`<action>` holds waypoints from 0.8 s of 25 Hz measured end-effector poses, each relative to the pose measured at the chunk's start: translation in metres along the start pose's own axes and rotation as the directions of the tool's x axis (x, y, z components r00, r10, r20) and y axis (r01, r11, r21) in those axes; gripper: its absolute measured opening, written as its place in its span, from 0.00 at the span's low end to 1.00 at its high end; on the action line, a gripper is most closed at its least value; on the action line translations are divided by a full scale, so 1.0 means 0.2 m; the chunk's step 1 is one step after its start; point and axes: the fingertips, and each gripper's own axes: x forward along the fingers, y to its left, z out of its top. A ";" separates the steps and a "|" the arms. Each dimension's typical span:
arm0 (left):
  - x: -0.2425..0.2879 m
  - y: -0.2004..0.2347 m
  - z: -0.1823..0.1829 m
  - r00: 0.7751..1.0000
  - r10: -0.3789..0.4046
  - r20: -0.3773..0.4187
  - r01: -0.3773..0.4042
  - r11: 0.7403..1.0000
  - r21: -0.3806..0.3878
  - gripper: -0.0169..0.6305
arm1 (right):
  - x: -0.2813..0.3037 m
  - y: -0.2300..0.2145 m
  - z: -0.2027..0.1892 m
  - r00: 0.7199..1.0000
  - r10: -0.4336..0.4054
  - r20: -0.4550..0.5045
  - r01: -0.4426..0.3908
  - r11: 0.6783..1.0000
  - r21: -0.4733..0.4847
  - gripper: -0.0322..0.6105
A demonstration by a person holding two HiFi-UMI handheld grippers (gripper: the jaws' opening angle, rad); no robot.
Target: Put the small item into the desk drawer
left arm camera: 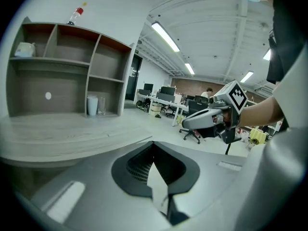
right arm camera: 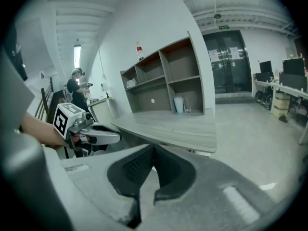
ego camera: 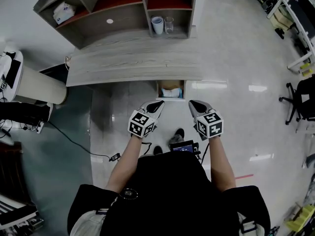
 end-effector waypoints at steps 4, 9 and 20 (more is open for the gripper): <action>-0.12 -0.05 -0.01 0.998 -0.028 0.048 0.028 1.000 -0.010 0.02 | -0.05 0.12 -0.02 1.000 -0.020 0.013 0.020 1.000 0.004 0.05; -0.26 -0.11 -0.06 0.995 -0.069 0.078 0.070 0.997 -0.018 0.03 | -0.11 0.25 -0.06 0.999 -0.045 0.029 0.044 0.999 0.022 0.05; -0.48 -0.21 -0.17 0.990 -0.106 0.093 0.107 0.994 0.000 0.03 | -0.21 0.48 -0.18 0.995 -0.082 0.053 0.080 0.996 0.040 0.05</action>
